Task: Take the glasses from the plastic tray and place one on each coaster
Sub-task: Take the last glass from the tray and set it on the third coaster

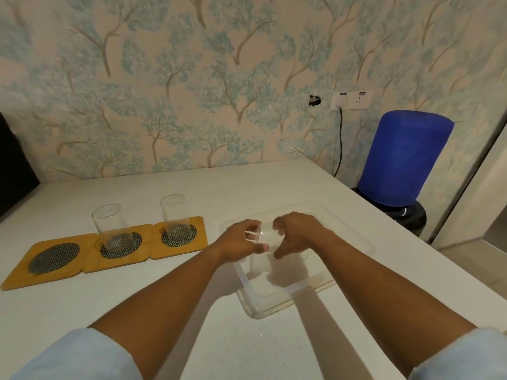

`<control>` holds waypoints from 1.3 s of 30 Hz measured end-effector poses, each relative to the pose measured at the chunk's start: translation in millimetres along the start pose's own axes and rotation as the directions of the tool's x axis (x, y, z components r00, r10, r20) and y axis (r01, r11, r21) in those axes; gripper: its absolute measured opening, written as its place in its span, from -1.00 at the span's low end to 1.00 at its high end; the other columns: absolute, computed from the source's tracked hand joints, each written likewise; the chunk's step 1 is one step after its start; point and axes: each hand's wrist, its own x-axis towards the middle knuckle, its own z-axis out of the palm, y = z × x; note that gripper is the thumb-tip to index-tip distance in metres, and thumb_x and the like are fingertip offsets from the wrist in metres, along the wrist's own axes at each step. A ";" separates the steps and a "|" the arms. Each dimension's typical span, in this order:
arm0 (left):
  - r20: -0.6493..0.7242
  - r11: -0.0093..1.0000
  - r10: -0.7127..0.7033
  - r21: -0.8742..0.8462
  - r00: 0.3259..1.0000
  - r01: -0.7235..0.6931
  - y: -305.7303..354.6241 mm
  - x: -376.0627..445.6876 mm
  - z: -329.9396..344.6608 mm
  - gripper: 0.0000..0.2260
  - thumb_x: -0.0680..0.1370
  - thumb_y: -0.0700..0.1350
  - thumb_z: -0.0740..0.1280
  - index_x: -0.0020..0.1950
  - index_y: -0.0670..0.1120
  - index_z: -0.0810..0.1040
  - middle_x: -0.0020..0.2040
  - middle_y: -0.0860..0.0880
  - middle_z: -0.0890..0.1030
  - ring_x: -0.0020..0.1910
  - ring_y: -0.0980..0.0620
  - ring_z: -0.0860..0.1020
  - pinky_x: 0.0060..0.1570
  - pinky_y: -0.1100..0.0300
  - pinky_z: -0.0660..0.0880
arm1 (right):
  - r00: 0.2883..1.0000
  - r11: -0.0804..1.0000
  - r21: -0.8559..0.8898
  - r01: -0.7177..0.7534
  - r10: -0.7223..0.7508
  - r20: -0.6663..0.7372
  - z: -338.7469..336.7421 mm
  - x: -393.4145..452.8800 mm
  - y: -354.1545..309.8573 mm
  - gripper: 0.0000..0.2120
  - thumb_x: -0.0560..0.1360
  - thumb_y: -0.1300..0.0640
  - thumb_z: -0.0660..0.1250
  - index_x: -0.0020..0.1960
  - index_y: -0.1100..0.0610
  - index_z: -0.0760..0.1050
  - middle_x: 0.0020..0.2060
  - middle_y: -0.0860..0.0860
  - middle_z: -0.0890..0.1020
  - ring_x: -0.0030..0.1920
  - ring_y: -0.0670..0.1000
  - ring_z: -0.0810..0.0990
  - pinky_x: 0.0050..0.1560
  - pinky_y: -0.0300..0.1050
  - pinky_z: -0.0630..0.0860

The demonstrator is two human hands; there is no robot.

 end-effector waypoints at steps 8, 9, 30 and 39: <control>-0.133 0.878 -0.062 -0.479 0.989 -0.010 2.3 -23.4 -59.8 -0.44 0.44 0.02 0.52 0.38 -0.11 0.50 0.18 -0.09 0.67 0.12 0.02 0.66 0.20 0.06 0.55 | 0.989 0.867 0.491 0.082 -0.012 -0.144 -31.9 12.2 -44.9 -0.37 0.15 -0.23 0.48 0.11 0.06 0.50 -0.02 -0.02 0.63 -0.07 0.01 0.60 -0.04 0.01 0.60; -0.149 0.866 -0.063 -0.500 0.987 -0.021 2.4 -27.4 -65.6 -0.44 0.43 0.05 0.52 0.38 -0.11 0.51 0.16 -0.09 0.68 0.13 0.01 0.66 0.19 0.06 0.56 | 0.989 0.843 0.528 0.098 -0.022 -0.148 -33.5 14.3 -53.4 -0.40 0.16 -0.22 0.48 0.09 0.07 0.50 -0.03 -0.02 0.62 -0.06 0.01 0.60 -0.06 0.01 0.59; -0.471 0.896 -0.120 -0.430 0.874 -0.109 -50.9 -150.5 -212.2 -0.57 0.32 0.03 0.60 0.12 -0.10 0.68 0.12 -0.20 0.67 0.10 -0.08 0.65 0.17 -0.05 0.56 | 0.933 0.544 0.783 0.303 -0.336 -0.128 -37.5 46.7 -260.7 -0.49 0.22 -0.12 0.55 0.05 0.10 0.53 0.01 0.05 0.63 -0.01 0.04 0.65 -0.09 -0.01 0.62; -0.563 0.941 -0.167 -0.336 0.810 -0.040 -88.0 -187.6 -260.3 -0.56 0.26 0.08 0.62 0.12 0.16 0.67 0.03 0.11 0.71 0.02 0.10 0.65 -0.14 0.28 0.56 | 0.890 0.501 0.778 0.379 -0.426 -0.159 -22.1 63.5 -335.4 -0.45 0.23 -0.03 0.59 0.18 0.03 0.56 0.07 -0.01 0.65 0.06 0.02 0.63 0.07 0.04 0.62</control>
